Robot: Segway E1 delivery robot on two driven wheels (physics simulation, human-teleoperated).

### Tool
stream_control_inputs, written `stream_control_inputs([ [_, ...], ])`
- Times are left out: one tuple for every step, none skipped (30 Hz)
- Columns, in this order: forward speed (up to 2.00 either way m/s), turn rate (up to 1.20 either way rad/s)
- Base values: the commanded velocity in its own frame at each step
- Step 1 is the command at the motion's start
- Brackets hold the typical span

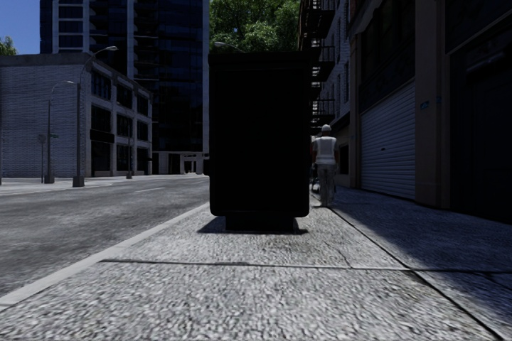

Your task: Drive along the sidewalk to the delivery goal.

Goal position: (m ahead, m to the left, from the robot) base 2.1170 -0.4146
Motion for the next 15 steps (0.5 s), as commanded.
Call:
stream_control_inputs([
  [1.64,0.0],
  [1.62,0.0],
  [1.61,0.0],
  [1.6,0.0],
  [1.6,0.0],
  [1.6,0.0],
  [1.59,0.0],
  [1.58,0.0],
  [1.56,0.0],
  [1.55,0.0],
  [1.54,0.0],
  [1.53,0.0],
  [1.48,0.0],
  [1.2,0.0],
  [1.06,0.0],
])
